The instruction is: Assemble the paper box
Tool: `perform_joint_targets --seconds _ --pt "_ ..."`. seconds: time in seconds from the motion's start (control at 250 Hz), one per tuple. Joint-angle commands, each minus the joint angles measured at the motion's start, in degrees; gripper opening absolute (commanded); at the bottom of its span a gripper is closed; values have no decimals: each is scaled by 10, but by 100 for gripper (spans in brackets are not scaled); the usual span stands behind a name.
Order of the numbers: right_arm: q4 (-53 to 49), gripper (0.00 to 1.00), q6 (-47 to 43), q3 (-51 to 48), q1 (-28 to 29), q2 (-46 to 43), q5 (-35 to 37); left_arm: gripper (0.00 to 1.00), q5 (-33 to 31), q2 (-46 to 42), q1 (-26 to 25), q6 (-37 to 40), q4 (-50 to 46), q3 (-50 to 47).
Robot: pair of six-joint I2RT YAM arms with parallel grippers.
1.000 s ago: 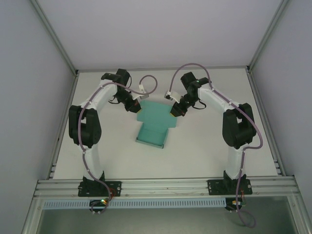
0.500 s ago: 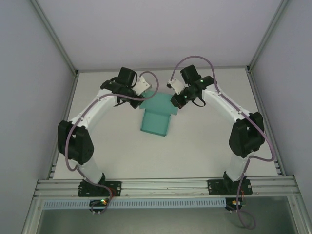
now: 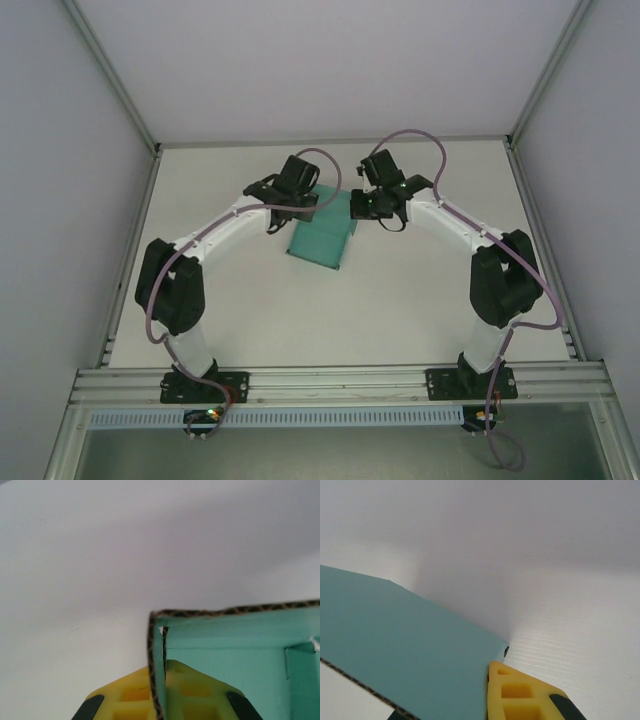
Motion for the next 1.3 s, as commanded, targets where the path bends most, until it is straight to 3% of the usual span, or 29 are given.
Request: perform_joint_targets --seconds 0.0,0.543,0.715,0.859,1.294 --pt "88 0 89 7 8 -13 25 0 15 -4 -20 -87 48 -24" --pt "168 0 142 -64 69 -36 155 0 -2 -34 -51 -122 137 -130" --pt "285 0 97 -159 115 -79 241 0 -52 -54 -88 -101 185 -185" --pt "348 0 51 -233 146 -117 300 0 -57 -68 -108 -104 221 -239" --pt "571 0 -53 -443 212 -151 334 3 -77 -106 -157 -152 257 -353"
